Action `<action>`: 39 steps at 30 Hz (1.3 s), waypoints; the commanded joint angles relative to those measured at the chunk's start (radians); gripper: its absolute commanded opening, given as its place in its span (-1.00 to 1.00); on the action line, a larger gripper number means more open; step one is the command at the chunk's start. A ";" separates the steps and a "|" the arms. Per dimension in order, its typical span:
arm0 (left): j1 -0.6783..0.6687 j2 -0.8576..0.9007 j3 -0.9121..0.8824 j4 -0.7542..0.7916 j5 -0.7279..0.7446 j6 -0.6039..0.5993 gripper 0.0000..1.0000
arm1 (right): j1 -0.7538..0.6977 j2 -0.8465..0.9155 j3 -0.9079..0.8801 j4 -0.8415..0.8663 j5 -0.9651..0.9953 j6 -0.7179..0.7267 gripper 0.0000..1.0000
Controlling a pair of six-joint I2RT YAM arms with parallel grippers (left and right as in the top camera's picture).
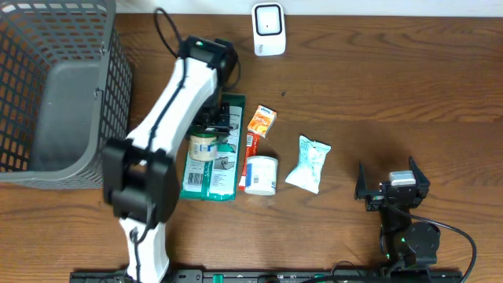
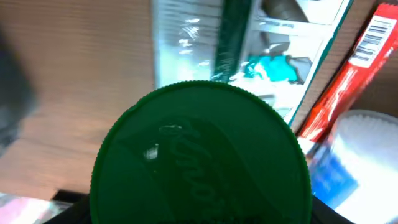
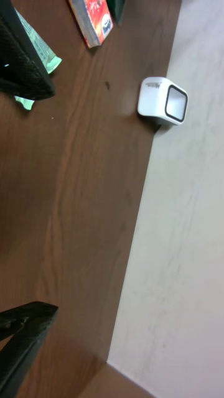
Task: Scan the item barcode
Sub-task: 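Lift the green-lidded jar out and carry it toward the items, then set the jar down beside the red box and release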
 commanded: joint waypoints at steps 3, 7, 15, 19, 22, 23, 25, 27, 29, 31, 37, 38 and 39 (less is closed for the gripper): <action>-0.004 0.110 0.008 0.039 0.147 0.070 0.01 | -0.005 -0.002 -0.001 -0.004 0.010 -0.010 0.98; -0.007 0.137 0.008 0.057 0.148 0.070 0.01 | -0.005 -0.002 -0.001 -0.004 0.010 -0.010 0.98; -0.021 0.137 0.008 0.016 0.148 0.071 0.01 | -0.005 -0.002 -0.001 -0.004 0.010 -0.010 0.99; -0.033 0.137 0.008 0.026 0.148 0.077 0.01 | -0.005 -0.002 -0.001 -0.004 0.010 -0.010 0.98; -0.043 0.137 0.008 0.038 0.148 0.077 0.01 | -0.005 -0.002 -0.001 -0.004 0.010 -0.010 0.98; -0.048 0.137 0.008 0.040 0.147 0.077 0.01 | -0.005 -0.002 -0.001 -0.004 0.010 -0.010 0.99; -0.061 0.137 0.008 0.047 0.146 0.077 0.01 | -0.005 -0.002 -0.001 -0.004 0.010 -0.010 0.99; -0.068 0.137 0.008 0.058 0.144 0.077 0.01 | -0.005 -0.002 -0.001 -0.004 0.010 -0.010 0.99; -0.069 0.137 0.008 0.065 0.143 0.076 0.01 | -0.005 -0.002 -0.001 -0.004 0.010 -0.010 0.99; -0.069 0.137 0.008 0.065 0.144 0.076 0.04 | -0.005 -0.001 -0.001 -0.004 0.010 -0.010 0.99; -0.069 0.137 0.008 0.065 0.144 0.076 0.42 | -0.005 -0.001 -0.001 -0.004 0.010 -0.010 0.98; -0.069 0.137 0.008 0.065 0.144 0.076 0.47 | -0.005 -0.001 -0.001 -0.004 0.010 -0.010 0.99; -0.069 0.137 0.008 0.065 0.144 0.077 0.50 | -0.005 -0.001 -0.001 -0.004 0.010 -0.010 0.98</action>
